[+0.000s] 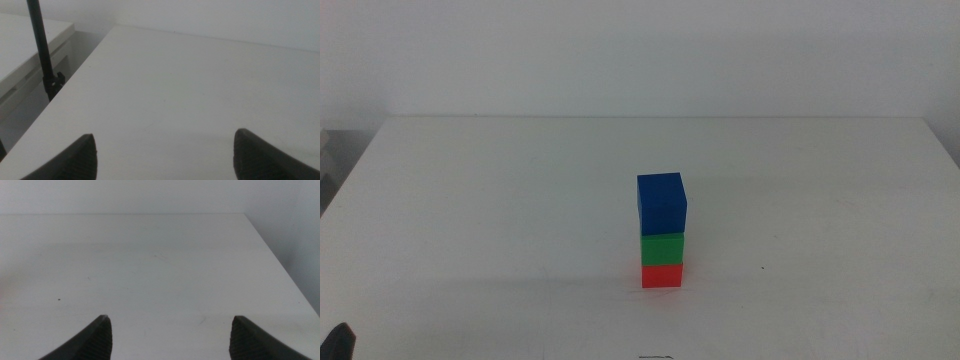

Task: Stack red cubes first, then green, then blue cubes in a specific spot.

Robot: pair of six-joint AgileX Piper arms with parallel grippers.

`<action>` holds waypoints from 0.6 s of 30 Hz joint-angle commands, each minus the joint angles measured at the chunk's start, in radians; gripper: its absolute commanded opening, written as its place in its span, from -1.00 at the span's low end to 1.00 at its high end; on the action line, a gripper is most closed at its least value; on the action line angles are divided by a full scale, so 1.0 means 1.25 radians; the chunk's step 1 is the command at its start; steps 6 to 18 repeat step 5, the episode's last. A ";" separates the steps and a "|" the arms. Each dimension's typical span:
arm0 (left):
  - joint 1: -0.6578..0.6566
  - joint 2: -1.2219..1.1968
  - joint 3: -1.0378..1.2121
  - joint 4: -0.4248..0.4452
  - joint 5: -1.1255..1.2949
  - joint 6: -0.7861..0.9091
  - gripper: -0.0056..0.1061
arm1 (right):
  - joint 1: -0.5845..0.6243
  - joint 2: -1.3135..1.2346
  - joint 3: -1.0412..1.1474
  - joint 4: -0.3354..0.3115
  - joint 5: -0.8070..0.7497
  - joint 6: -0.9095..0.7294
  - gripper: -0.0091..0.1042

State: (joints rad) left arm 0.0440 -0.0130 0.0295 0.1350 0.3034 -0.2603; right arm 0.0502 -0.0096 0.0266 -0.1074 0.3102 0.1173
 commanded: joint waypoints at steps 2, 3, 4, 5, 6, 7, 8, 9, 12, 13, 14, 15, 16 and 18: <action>-0.001 -0.018 -0.003 0.001 -0.069 -0.007 0.78 | -0.005 -0.018 -0.012 -0.015 -0.052 -0.010 0.23; -0.001 -0.018 -0.003 0.001 -0.067 -0.007 0.78 | -0.005 -0.018 -0.012 -0.015 -0.052 -0.010 0.23; -0.001 -0.018 -0.003 0.001 -0.065 -0.007 0.78 | -0.005 -0.018 -0.013 -0.015 -0.051 -0.010 0.23; -0.001 -0.016 -0.004 0.001 -0.065 -0.007 0.78 | -0.005 -0.018 -0.013 -0.015 -0.051 -0.010 0.23; -0.001 -0.016 -0.004 0.001 -0.065 -0.007 0.78 | -0.005 -0.018 -0.013 -0.015 -0.051 -0.010 0.23; -0.001 -0.016 -0.004 0.001 -0.065 -0.007 0.78 | -0.005 -0.018 -0.013 -0.015 -0.051 -0.010 0.23; -0.001 -0.016 -0.004 0.001 -0.065 -0.007 0.78 | -0.005 -0.018 -0.013 -0.015 -0.051 -0.010 0.23; -0.001 -0.016 -0.004 0.001 -0.065 -0.007 0.78 | -0.005 -0.018 -0.013 -0.015 -0.051 -0.010 0.23; -0.001 -0.016 -0.004 0.001 -0.065 -0.007 0.78 | -0.005 -0.018 -0.013 -0.015 -0.051 -0.010 0.23; -0.001 -0.016 -0.004 0.001 -0.065 -0.007 0.78 | -0.005 -0.018 -0.013 -0.015 -0.051 -0.010 0.23; -0.001 -0.016 -0.004 0.001 -0.065 -0.007 0.78 | -0.005 -0.018 -0.013 -0.015 -0.051 -0.010 0.23; -0.001 -0.016 -0.004 0.001 -0.065 -0.007 0.78 | -0.005 -0.018 -0.013 -0.015 -0.051 -0.010 0.23; -0.001 -0.016 -0.004 0.001 -0.065 -0.007 0.78 | -0.005 -0.018 -0.013 -0.015 -0.051 -0.010 0.23; -0.001 -0.016 -0.004 0.001 -0.065 -0.007 0.78 | -0.005 -0.018 -0.013 -0.015 -0.051 -0.010 0.23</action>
